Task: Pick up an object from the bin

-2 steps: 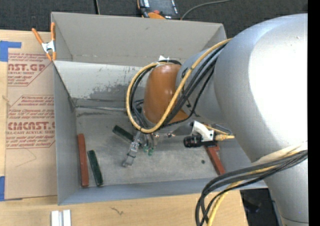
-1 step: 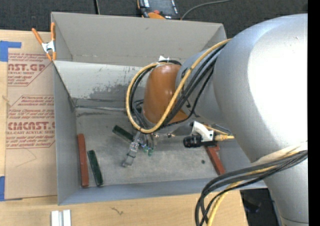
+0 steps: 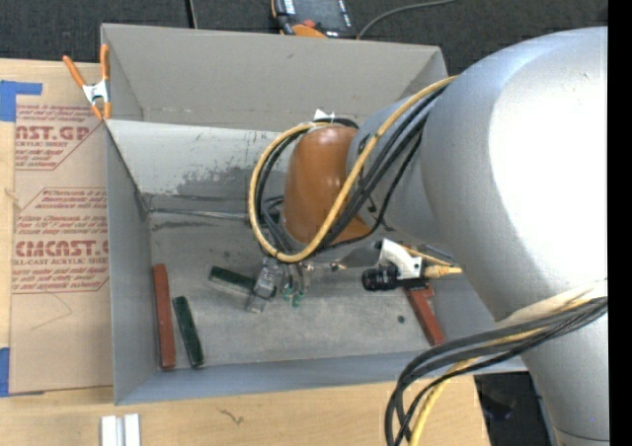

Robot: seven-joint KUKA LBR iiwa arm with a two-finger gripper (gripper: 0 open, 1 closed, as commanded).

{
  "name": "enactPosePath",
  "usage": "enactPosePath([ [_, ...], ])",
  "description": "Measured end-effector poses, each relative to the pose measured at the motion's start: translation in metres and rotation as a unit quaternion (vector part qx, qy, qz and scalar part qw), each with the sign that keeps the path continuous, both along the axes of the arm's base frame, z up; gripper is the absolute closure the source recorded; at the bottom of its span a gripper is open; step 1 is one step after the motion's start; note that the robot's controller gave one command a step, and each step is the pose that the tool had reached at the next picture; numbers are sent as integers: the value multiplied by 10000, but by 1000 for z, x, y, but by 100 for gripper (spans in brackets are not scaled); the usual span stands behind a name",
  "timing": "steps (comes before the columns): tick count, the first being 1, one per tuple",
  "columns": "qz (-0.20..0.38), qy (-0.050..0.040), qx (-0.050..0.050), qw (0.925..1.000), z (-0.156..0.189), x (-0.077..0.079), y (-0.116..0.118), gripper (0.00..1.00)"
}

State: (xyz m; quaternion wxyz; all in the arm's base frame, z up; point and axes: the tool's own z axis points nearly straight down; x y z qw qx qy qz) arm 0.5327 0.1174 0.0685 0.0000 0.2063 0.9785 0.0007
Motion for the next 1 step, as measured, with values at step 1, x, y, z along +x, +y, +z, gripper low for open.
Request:
enactPosePath([
  [1,3,-19,0,10000,44,1,1,100],
])
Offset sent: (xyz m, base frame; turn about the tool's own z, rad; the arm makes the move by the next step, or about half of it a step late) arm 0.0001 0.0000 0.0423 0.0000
